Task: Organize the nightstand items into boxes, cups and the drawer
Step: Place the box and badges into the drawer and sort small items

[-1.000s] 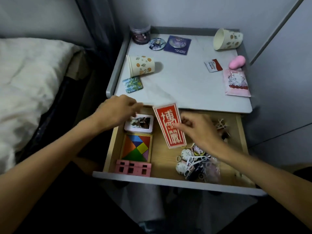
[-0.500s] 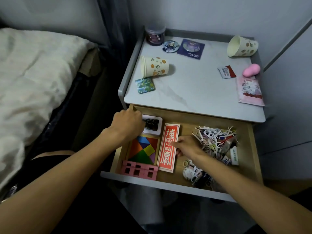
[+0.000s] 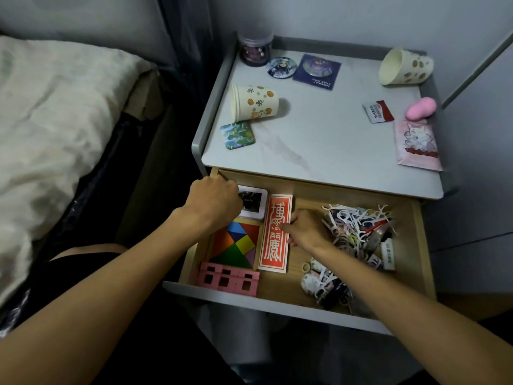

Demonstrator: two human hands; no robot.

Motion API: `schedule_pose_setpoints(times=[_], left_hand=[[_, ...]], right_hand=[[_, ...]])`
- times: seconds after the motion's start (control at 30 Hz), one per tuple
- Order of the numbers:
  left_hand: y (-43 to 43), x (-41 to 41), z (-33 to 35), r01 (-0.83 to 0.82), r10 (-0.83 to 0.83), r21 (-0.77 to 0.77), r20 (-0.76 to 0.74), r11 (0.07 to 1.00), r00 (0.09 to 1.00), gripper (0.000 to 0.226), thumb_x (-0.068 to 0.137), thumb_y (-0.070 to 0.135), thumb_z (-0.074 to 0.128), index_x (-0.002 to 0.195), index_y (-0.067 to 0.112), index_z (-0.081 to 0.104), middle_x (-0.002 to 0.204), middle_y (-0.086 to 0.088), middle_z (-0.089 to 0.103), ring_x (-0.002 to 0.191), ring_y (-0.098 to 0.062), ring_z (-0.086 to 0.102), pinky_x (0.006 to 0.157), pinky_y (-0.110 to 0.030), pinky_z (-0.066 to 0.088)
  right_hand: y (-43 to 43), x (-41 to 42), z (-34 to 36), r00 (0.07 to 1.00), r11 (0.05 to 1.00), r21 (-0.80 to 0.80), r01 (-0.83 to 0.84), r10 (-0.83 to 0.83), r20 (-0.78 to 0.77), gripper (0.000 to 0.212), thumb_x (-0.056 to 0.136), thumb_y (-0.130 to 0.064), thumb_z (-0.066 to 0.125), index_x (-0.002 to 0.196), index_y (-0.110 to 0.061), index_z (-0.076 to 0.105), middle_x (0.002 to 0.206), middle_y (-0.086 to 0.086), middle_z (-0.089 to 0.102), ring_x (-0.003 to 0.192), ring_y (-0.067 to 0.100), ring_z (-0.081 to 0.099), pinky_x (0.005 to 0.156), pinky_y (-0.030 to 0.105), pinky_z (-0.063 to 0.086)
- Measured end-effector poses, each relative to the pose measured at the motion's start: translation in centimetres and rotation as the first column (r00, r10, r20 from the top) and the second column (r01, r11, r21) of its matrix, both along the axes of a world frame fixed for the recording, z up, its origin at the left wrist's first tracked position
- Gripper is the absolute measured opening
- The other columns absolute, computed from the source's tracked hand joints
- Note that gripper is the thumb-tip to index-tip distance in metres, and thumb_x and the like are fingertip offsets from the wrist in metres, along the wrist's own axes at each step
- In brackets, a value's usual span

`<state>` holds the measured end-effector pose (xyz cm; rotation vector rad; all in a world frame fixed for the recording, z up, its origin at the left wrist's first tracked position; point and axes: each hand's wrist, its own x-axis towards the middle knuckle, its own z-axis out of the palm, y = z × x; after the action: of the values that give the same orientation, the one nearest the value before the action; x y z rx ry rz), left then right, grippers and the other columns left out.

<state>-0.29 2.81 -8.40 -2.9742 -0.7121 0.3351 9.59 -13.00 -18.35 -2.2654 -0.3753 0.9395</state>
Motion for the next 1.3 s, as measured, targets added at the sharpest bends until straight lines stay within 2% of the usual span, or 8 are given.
schedule_pose_setpoints(times=[0.1, 0.27, 0.37, 0.47, 0.7, 0.83, 1.07, 1.3], left_hand=[[-0.2, 0.1, 0.0, 0.015, -0.014, 0.021, -0.010, 1.000, 1.000, 0.026, 0.101, 0.029, 0.044, 0.102, 0.012, 0.063, 0.104, -0.009, 0.067, 0.094, -0.029, 0.064, 0.068, -0.033, 0.036], [-0.3, 0.2, -0.1, 0.010, -0.009, 0.029, -0.007, 1.000, 1.000, 0.026, 0.101, 0.030, 0.044, 0.100, 0.012, 0.064, 0.095, -0.007, 0.064, 0.084, -0.025, 0.061, 0.067, -0.032, 0.037], [-0.3, 0.2, -0.2, 0.004, -0.004, 0.032, -0.007, 0.999, 1.000, 0.026, 0.101, 0.029, 0.044, 0.101, 0.011, 0.064, 0.098, -0.007, 0.066, 0.077, -0.022, 0.054, 0.067, -0.032, 0.037], [-0.4, 0.3, -0.1, 0.022, -0.021, 0.038, -0.033, 0.999, 0.999, 0.027, 0.102, 0.030, 0.044, 0.104, 0.011, 0.063, 0.101, -0.007, 0.065, 0.079, -0.021, 0.054, 0.068, -0.032, 0.037], [-0.3, 0.7, -0.4, -0.030, 0.034, 0.089, -0.040, 0.996, 0.999, 0.023, 0.102, 0.028, 0.043, 0.096, 0.014, 0.060, 0.097, -0.005, 0.063, 0.078, -0.023, 0.056, 0.067, -0.033, 0.036], [-1.2, 1.1, 0.7, -0.013, 0.002, 0.117, 0.094, 0.993, 0.996, 0.019, 0.100, 0.027, 0.043, 0.098, 0.014, 0.057, 0.095, -0.009, 0.067, 0.084, -0.031, 0.063, 0.063, -0.033, 0.032], [-2.4, 3.8, 3.4, 0.090, -0.005, -0.270, 0.300, 0.959, 0.954, 0.027, 0.098, 0.040, 0.049, 0.121, 0.026, 0.053, 0.105, 0.002, 0.073, 0.092, -0.025, 0.065, 0.079, -0.040, 0.051], [-3.5, 7.8, 4.3, 0.220, -0.066, -0.454, 0.330, 0.863, 0.942, 0.037, 0.097, 0.037, 0.056, 0.131, 0.023, 0.053, 0.128, -0.003, 0.064, 0.109, -0.021, 0.061, 0.090, -0.041, 0.052]], right_hand=[[0.1, -0.4, -0.4, 0.989, 0.998, -0.038, -0.055, 0.060, 0.135, 0.007, 0.090, -0.011, 0.068, 0.096, -0.008, 0.072, 0.091, 0.007, 0.074, 0.074, 0.018, 0.071, 0.069, 0.029, 0.058], [0.0, -0.4, -1.4, 0.981, 0.995, -0.083, -0.062, 0.077, 0.180, 0.018, 0.088, -0.011, 0.072, 0.103, -0.007, 0.064, 0.092, 0.007, 0.073, 0.066, 0.009, 0.066, 0.050, 0.012, 0.047], [-0.1, -0.4, -1.9, 0.976, 0.993, -0.103, -0.051, 0.072, 0.207, 0.040, 0.083, -0.021, 0.077, 0.113, -0.010, 0.053, 0.096, 0.003, 0.068, 0.076, 0.014, 0.068, 0.062, 0.026, 0.058], [-0.4, -0.4, -1.5, 0.959, 0.991, -0.098, -0.091, 0.113, 0.259, 0.030, 0.084, -0.020, 0.076, 0.106, -0.018, 0.056, 0.097, -0.001, 0.067, 0.079, 0.012, 0.067, 0.071, 0.034, 0.060], [-1.5, 0.0, 0.9, 0.953, 0.977, -0.002, -0.214, 0.209, 0.218, 0.018, 0.090, -0.015, 0.068, 0.108, -0.017, 0.067, 0.096, -0.008, 0.063, 0.087, 0.008, 0.061, 0.066, 0.013, 0.042], [-3.2, 1.4, 4.8, 0.944, 0.964, 0.071, -0.256, 0.234, 0.232, 0.012, 0.091, -0.014, 0.066, 0.096, -0.024, 0.069, 0.088, -0.007, 0.069, 0.081, 0.010, 0.066, 0.077, 0.028, 0.055], [-7.2, 6.4, 11.9, 0.900, 0.967, 0.182, -0.179, 0.087, 0.427, 0.016, 0.091, -0.010, 0.064, 0.095, -0.025, 0.071, 0.087, -0.010, 0.069, 0.077, -0.003, 0.061, 0.068, 0.011, 0.046], [-10.4, 16.6, 12.5, 0.736, 0.992, -0.128, 0.010, 0.079, 0.672, 0.047, 0.096, -0.029, 0.057, 0.139, -0.013, 0.048, 0.144, 0.012, 0.044, 0.132, 0.030, 0.039, 0.107, 0.042, 0.036]])
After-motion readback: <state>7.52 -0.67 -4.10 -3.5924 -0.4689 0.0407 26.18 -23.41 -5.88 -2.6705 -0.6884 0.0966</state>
